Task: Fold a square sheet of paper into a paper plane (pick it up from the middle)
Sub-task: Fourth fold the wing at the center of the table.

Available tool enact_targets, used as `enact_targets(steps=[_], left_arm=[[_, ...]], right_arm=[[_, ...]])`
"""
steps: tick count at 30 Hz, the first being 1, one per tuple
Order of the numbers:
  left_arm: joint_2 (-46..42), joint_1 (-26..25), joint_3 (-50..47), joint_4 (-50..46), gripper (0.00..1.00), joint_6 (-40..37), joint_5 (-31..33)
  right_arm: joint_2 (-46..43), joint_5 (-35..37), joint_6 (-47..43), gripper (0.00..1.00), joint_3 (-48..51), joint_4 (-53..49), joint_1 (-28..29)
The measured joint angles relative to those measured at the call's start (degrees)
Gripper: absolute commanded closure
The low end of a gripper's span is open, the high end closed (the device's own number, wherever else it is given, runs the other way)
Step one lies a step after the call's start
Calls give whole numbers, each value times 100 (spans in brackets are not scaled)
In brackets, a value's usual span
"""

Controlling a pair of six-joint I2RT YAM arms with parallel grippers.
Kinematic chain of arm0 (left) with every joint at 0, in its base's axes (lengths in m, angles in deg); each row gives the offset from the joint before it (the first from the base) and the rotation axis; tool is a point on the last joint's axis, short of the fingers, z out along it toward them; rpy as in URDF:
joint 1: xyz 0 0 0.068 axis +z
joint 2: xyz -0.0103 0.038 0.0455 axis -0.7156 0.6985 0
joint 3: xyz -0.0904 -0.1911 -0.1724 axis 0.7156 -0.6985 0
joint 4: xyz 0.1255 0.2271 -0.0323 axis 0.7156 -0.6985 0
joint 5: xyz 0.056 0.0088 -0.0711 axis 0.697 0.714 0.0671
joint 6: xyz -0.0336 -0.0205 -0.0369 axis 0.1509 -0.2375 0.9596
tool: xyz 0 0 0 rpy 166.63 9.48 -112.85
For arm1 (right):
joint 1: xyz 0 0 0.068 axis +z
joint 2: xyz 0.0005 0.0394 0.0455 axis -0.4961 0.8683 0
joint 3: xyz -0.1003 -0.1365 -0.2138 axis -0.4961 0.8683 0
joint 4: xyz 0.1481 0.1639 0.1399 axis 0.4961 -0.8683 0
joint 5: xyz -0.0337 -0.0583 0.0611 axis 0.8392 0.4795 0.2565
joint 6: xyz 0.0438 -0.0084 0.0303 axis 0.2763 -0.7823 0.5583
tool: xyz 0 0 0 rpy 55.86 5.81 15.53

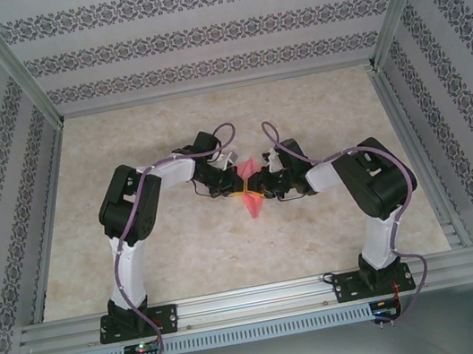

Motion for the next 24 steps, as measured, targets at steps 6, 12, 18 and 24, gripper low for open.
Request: enact_targets(steps=[6,12,18,24], left_arm=[[-22,26,0,4,96,105,-42],[-181,39,2,0,83,181,44],[-511,70,2,0,72,286,173],[-675,76,4,2,69,413,199]], right_arm=[[7,-24,48,76,68,149,-28],[39,-98,61,77,85,273,-37],[48,-111,61,77,129,369,-37],[48,-131,59,77,153,413,-37]])
